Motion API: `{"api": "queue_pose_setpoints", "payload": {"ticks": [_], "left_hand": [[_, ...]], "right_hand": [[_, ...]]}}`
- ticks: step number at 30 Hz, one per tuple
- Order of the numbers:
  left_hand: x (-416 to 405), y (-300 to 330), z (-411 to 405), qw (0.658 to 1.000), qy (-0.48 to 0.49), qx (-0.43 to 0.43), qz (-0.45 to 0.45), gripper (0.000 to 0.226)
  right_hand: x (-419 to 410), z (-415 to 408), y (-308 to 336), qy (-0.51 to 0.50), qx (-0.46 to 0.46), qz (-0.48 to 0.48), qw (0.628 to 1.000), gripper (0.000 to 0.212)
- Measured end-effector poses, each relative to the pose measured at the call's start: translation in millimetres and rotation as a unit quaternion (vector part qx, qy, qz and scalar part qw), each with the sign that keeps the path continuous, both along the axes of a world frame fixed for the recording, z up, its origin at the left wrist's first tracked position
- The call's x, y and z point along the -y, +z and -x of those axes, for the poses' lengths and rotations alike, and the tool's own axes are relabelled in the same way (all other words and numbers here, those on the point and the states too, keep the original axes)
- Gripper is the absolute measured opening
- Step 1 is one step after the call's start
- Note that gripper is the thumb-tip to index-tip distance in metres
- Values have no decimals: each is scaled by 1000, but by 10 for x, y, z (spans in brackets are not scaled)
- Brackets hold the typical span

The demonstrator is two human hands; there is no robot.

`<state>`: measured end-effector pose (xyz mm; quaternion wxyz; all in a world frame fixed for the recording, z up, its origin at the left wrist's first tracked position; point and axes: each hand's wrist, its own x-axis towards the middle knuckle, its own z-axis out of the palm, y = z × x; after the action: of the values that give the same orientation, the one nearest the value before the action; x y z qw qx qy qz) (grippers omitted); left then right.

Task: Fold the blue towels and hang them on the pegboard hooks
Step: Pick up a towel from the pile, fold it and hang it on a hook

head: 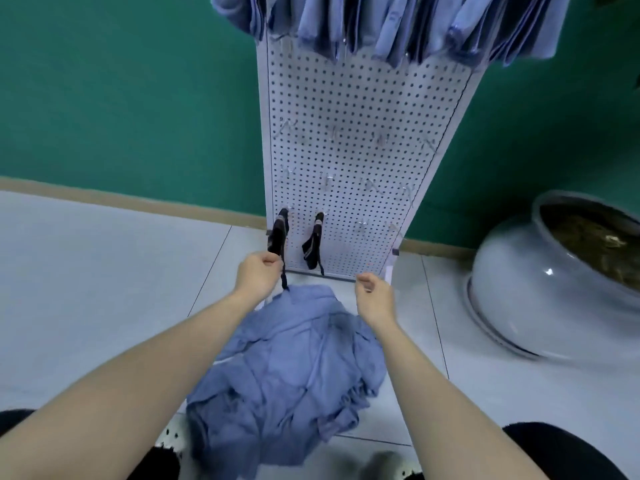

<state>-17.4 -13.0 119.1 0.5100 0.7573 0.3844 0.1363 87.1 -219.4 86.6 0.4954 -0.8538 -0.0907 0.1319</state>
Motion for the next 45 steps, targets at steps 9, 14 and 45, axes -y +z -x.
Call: {"api": "queue_pose_setpoints", "payload": {"ticks": [9,14,45], "left_hand": [[-74,-1238,185,991,-54,-116,27,21],[102,-1675,-8,981,-148,-125,3,32],[97,309,-119,932,-300,83,-183,18]], "right_hand": [[-65,303,-1101,43,-50,74,995,29],[-32,191,-1390,55,-71,80,993,29],[-478,-37,-432,125,115,43,985,18]]}}
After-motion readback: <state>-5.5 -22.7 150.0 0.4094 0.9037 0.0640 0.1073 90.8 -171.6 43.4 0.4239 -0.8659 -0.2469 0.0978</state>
